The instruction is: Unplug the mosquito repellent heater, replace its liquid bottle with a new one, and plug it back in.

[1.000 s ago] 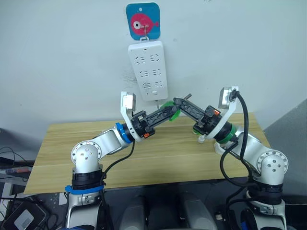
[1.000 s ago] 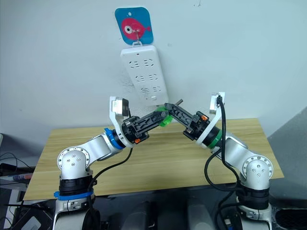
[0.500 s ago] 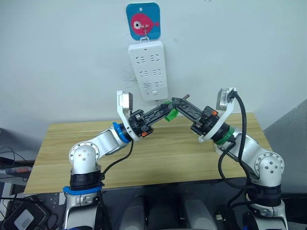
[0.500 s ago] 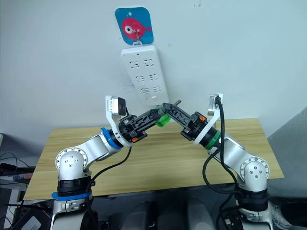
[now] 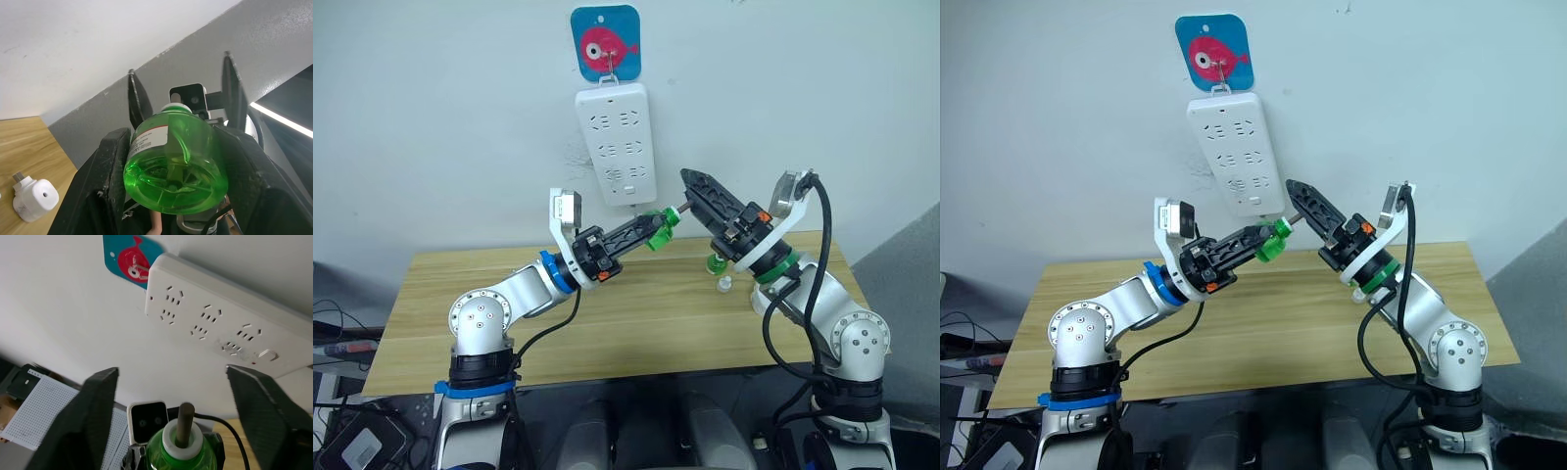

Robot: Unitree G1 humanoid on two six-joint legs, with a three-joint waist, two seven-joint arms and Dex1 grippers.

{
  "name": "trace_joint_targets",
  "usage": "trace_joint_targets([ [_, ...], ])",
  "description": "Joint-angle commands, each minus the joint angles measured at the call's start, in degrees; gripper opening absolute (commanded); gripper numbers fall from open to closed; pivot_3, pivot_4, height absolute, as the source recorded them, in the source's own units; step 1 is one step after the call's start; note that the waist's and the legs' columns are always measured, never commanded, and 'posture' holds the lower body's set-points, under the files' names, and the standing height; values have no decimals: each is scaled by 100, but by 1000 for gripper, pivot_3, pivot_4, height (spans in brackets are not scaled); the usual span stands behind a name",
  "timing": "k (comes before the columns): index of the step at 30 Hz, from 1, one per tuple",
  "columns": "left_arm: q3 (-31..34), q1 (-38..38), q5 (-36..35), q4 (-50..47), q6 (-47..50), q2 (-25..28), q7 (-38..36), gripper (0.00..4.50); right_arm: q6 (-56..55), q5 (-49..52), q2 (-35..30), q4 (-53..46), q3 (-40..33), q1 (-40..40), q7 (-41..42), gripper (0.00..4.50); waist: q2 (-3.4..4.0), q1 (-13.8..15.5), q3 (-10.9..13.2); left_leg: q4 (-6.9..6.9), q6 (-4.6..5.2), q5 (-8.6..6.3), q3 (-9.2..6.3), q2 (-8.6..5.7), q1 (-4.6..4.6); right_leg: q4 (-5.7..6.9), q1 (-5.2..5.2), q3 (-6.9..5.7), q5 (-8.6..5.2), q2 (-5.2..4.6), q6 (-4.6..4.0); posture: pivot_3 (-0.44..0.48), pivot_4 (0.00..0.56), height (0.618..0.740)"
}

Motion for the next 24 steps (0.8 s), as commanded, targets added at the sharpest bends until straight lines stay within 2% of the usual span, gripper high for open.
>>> trace_joint_targets([
  [1, -17, 0, -129, -59, 93, 125, -102, 2352, -131, -153, -357, -189, -357, 5, 34, 4500, 0, 3, 0, 0, 0, 0, 0, 0, 0, 0, 0, 0, 0, 0, 0, -175, 191, 740],
  [3, -37, 18, 3, -47, 114, 220, -161, 2352, 47, -475, -923, -175, -520, 56, 130, 4500, 0, 7, 0, 0, 0, 0, 2, -1, -1, -1, 0, 1, 0, 0, 0, -174, 191, 740],
  [6, -301, 107, 696, -119, -3, 611, -638, 2352, 693, -1374, -2299, -330, -429, 294, 675, 4500, 0, 25, 0, -1, 0, 0, 4, -5, -2, -4, -1, 3, -1, -1, 1, -181, 198, 740],
  [8, -792, 219, 1642, -243, -445, 1075, -1336, 2352, 1047, -2225, -3141, -286, -164, 471, 745, 4500, 1, 20, 0, -6, 0, 0, 5, -5, -1, -9, -1, 4, -2, 1, 3, -197, 209, 740],
  [11, -1445, 312, 2765, -305, -1223, 1562, -2262, 2352, 1383, -3573, -4009, -56, 436, 627, 772, 4500, 1, 13, 1, -8, 0, 0, 10, 1, -1, -11, -5, 10, -2, 12, 2, -204, 221, 740],
  [14, -1740, 360, 3317, -288, -1682, 1704, -2817, 2352, 1726, -3925, -4053, 63, 522, 735, 732, 4500, 0, 12, 2, -9, 0, 0, 15, 5, -1, -14, -7, 14, -3, 12, 2, -203, 233, 740],
  [17, -1999, 425, 3776, -344, -2046, 1817, -3291, 2352, 2605, -3947, -3863, 261, 641, 478, 509, 4500, 0, 6, 4, -11, 0, 0, 16, 7, -2, -15, -8, 17, -3, 12, 3, -201, 242, 740],
  [21, -2236, 536, 4182, -447, -2353, 1885, -3692, 2352, 3350, -4168, -3274, 1015, 567, -36, 312, 4500, -2, 1, 7, -10, 1, -1, 17, 6, -2, -17, -8, 20, -3, 11, 3, -196, 251, 740],
  [24, -2292, 617, 4337, -506, -2440, 1877, -3834, 2352, 3544, -4643, -3207, 1614, 827, -336, 630, 4500, 0, 15, 10, -11, 2, -1, 14, 5, -6, -23, -7, 16, -3, 10, 2, -184, 256, 740],
])
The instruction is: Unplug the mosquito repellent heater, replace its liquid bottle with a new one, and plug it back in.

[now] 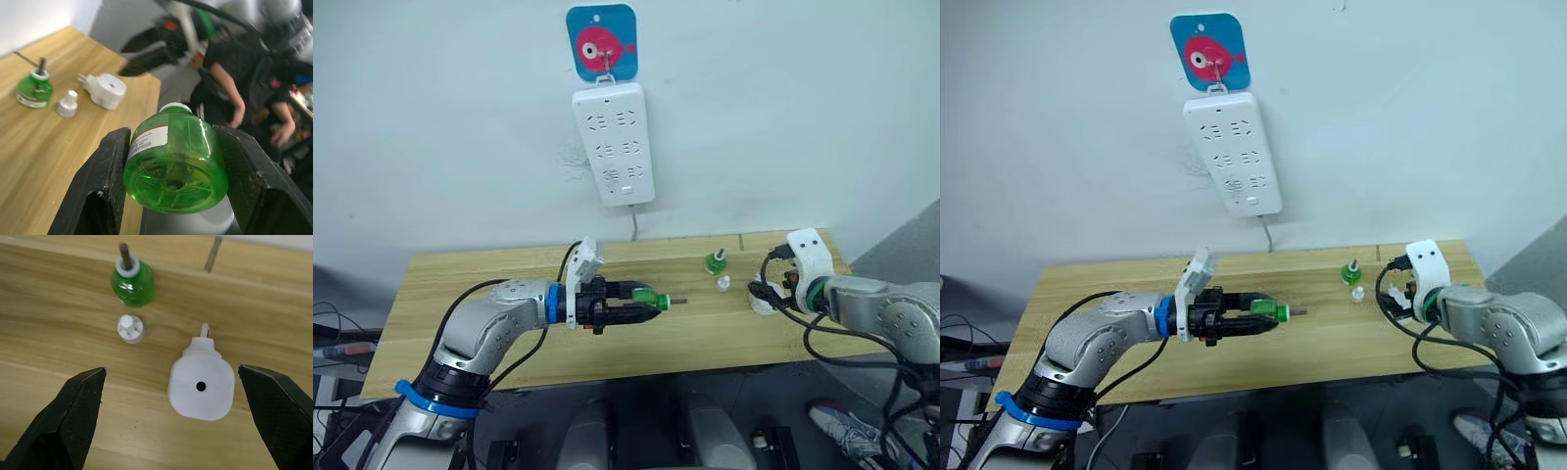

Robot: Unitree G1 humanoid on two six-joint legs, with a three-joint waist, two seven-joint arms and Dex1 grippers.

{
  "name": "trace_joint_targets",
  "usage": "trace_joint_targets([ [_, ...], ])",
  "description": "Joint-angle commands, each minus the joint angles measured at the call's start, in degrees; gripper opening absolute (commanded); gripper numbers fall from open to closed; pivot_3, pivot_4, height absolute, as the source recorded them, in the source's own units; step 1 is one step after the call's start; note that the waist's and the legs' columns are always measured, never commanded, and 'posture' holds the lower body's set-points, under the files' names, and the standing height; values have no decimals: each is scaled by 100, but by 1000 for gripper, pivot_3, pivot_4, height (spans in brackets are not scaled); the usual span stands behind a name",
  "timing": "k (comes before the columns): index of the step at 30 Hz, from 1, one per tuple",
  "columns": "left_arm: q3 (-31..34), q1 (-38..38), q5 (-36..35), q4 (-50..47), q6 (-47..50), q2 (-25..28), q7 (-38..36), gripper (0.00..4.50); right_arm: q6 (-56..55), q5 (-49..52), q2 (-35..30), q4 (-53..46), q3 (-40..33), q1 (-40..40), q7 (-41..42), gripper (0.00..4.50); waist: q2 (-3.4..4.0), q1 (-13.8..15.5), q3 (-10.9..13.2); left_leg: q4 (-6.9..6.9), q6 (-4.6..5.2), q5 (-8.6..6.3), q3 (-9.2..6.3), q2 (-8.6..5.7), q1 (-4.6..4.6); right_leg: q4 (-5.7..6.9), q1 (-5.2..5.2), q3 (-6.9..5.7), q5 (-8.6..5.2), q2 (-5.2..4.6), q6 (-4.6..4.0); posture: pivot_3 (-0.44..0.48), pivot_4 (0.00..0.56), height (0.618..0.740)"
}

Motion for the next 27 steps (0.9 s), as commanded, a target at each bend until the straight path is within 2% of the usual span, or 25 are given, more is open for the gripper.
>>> trace_joint_targets([
  [1, -39, 90, 160, -273, -205, 22, -232, 2352, 175, -617, -83, 609, 248, -332, 438, 4500, 2, 14, 3, 0, 0, 0, -2, -1, -3, -5, 0, -2, 0, -1, 0, -181, 256, 740],
  [6, -6, 233, 277, -395, -234, -18, -283, 2352, 196, -1230, 4, 1201, 537, -609, 1052, 4500, 3, 16, 3, 0, 6, -4, -3, -1, -6, -22, 3, -5, 2, -4, 1, -159, 256, 740],
  [14, 51, 340, 310, -507, -187, -72, -250, 2352, -143, -2127, 390, 2051, 673, -792, 1586, 4500, 4, 16, 8, -1, 7, -4, -8, -1, -6, -22, 6, -8, 2, -4, 1, -148, 259, 740],
  [27, 32, 309, 349, -454, -176, -179, -266, 2352, -425, -3071, 776, 2454, 657, -811, 2265, 4500, 7, 16, 10, -1, 7, -4, -10, -1, -6, -22, 5, -10, 2, -4, 2, -153, 256, 740],
])
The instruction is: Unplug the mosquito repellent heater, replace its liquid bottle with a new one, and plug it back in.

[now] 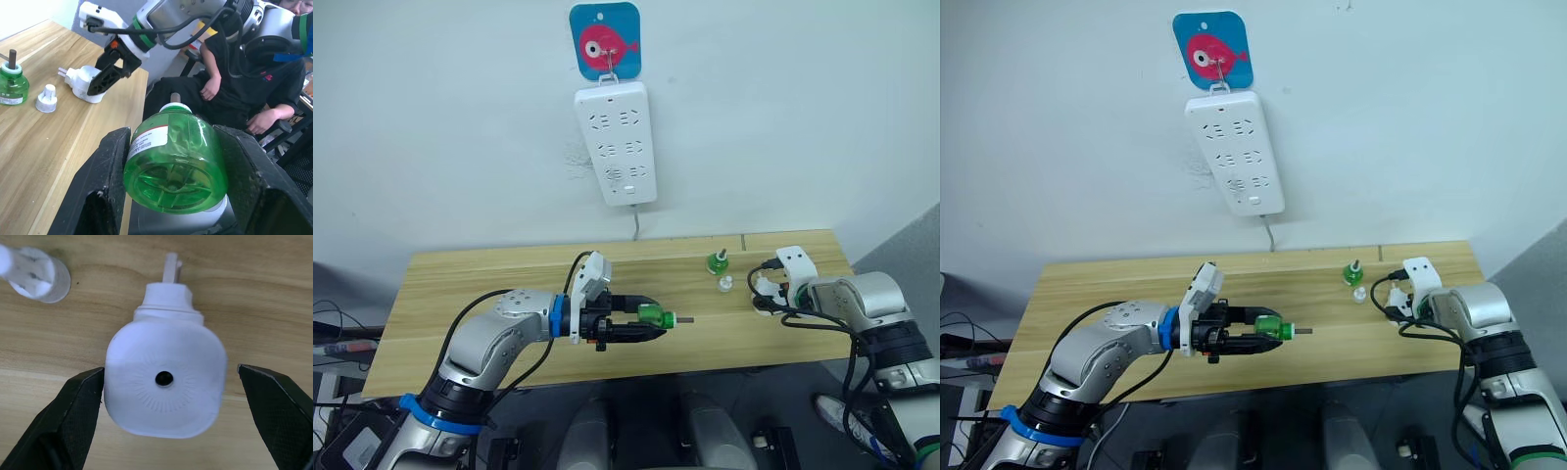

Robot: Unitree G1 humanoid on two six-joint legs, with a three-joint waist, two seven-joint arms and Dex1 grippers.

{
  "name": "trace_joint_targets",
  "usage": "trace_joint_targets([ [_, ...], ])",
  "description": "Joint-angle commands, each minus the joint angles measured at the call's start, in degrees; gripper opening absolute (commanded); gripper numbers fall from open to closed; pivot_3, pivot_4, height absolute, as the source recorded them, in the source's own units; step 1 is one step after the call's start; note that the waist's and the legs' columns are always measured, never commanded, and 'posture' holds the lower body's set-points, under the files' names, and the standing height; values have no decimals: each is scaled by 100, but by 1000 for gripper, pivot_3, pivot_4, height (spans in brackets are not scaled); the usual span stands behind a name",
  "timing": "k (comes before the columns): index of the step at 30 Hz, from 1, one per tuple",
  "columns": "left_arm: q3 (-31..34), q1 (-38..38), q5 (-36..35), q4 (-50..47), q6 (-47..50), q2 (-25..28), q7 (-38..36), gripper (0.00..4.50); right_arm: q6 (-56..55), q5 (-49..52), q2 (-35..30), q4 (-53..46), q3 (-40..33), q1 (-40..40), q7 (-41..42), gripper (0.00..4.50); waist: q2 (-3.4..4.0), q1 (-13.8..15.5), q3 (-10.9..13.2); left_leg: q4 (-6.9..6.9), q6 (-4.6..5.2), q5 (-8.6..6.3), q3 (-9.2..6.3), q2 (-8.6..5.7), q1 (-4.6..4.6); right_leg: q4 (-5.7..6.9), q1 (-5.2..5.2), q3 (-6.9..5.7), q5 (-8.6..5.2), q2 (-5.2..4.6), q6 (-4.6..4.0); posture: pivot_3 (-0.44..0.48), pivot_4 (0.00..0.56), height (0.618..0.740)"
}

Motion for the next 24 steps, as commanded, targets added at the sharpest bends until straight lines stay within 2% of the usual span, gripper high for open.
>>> trace_joint_targets([
  [1, 44, -43, -5, -148, -13, -22, -46, 2352, -74, -205, 29, -98, -116, 39, 133, 4329, 0, 0, 0, 0, 0, 0, 0, 0, 0, 0, 0, 0, 0, 0, 0, -153, 256, 740],
  [4, 36, -49, 15, -123, -25, -31, -42, 2352, -82, -302, 78, -175, -214, 136, 182, 3644, 0, 0, 0, 0, 0, 0, 1, 0, 0, 0, 0, 1, 0, 0, 0, -156, 255, 740],
  [6, 34, -49, 27, -109, -30, -35, -42, 2352, -18, -333, 81, -317, -281, 254, 216, 3000, 0, -1, 0, 0, 0, 0, 0, 0, 0, 0, 0, 0, 0, -1, 0, -158, 254, 740],
  [11, 52, -50, 42, -68, -31, -35, -53, 2351, 231, -301, -130, -1021, -635, 689, 330, 2960, 1, 6, 1, 0, 0, 0, -4, 0, 0, 0, 2, -4, 0, -1, 0, -164, 248, 740],
  [13, 131, -98, -34, -32, 41, -36, -37, 2351, 228, -154, -403, -1556, -993, 934, 557, 2960, 5, 9, 3, 0, 0, 0, -3, -2, -1, 0, 2, -3, 0, -4, 0, -168, 245, 740],
  [16, 265, -191, -185, 20, 197, -63, -7, 2351, 92, 251, -734, -2389, -1341, 1258, 1208, 2960, 8, 4, 5, 0, 0, 0, 0, -5, 0, 0, 1, -1, 1, -7, 3, -172, 241, 740],
  [19, 537, -426, -522, 143, 577, -91, 24, 2351, 206, 1334, -826, -3617, -2088, 1584, 2076, 2960, 8, -17, 6, 1, 0, 0, -5, 1, 0, 0, 3, -6, -1, 1, 9, -193, 234, 740],
  [21, 734, -598, -764, 244, 870, -88, 47, 2351, 213, 1936, -679, -4191, -2517, 1646, 2306, 2960, 9, -34, 6, 0, -1, 0, -10, 11, 1, 0, 3, -7, -10, 15, 25, -201, 231, 740],
  [24, 1015, -901, -1124, 408, 1343, -55, 77, 2351, -239, 2997, 162, -4679, -3291, 1623, 2190, 2960, 7, -34, 6, 0, -1, 0, -15, 19, 1, 0, 3, -9, -11, 25, 25, -205, 228, 740],
])
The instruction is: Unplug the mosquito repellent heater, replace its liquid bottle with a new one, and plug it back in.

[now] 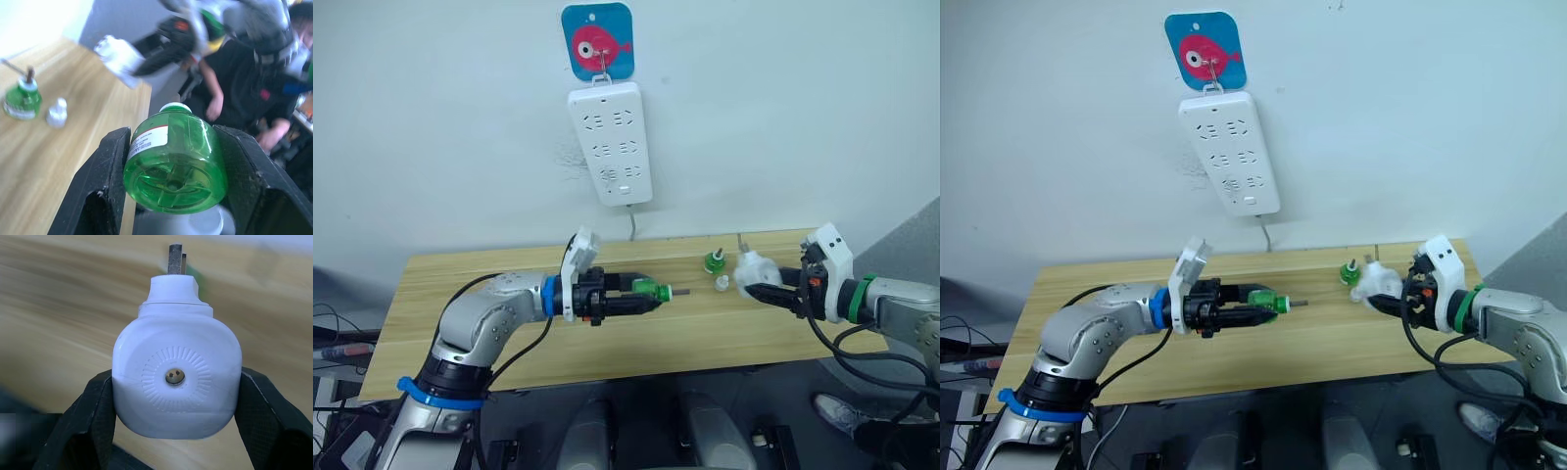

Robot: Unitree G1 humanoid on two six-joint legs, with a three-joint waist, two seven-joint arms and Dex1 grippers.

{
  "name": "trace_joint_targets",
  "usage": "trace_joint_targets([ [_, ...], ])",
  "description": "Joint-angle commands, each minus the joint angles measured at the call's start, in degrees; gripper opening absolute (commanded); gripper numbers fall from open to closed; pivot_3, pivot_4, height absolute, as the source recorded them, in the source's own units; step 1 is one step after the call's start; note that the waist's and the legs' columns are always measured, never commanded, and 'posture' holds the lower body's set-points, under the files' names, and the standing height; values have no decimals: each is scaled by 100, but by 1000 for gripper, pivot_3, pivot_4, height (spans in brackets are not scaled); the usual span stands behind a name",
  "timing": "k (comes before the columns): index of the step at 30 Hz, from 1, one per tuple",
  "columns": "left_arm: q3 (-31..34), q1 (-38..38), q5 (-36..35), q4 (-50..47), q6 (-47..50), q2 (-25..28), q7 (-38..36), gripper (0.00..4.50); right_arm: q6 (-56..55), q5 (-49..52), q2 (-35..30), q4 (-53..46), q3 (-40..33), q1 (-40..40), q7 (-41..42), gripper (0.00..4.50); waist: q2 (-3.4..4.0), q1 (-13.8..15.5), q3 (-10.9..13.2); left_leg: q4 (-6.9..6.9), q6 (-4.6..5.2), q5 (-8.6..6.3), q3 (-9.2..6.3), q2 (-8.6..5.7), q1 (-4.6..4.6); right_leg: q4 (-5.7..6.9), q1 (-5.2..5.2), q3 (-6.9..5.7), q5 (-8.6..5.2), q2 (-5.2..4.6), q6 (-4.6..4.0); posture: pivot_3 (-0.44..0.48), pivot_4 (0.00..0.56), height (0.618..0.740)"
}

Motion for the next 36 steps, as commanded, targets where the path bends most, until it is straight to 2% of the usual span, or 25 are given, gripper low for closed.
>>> trace_joint_targets([
  [1, 377, -272, -476, 87, 466, 69, -5, 2351, -559, 974, 513, -618, -693, 5, 103, 2960, 0, 6, 0, 0, 0, 0, 0, -1, 0, 0, 0, 1, 0, 0, 0, -208, 226, 740],
  [7, 599, -869, -883, 336, 1123, 242, -152, 2351, -100, 3086, 688, -277, -625, -259, -511, 2960, -2, 9, 1, 5, 0, 0, 10, -20, -1, 0, 1, 5, 15, -23, -15, -197, 216, 740],
  [18, 596, -1114, -1164, 109, 1568, 421, -356, 2351, -574, 3726, 556, -210, 22, -290, -1173, 2960, -2, 13, 1, 3, -1, 1, 10, -19, -1, 0, 0, 5, 15, -22, -14, -183, 210, 740],
  [31, 618, -1145, -1318, 120, 1672, 248, -205, 2351, -916, 4238, 157, -274, 343, -121, -1323, 2960, -2, 18, 1, 3, -1, 1, 11, -19, -1, 0, 0, 6, 15, -23, -15, -187, 210, 740],
  [36, 665, -1131, -1373, 139, 1737, 354, -299, 2351, -1007, 4347, -12, -232, 346, 2, -1304, 2960, -2, 19, 0, 4, -1, 1, 10, -19, -1, 2, 0, 5, 15, -23, -15, -185, 211, 740],
])
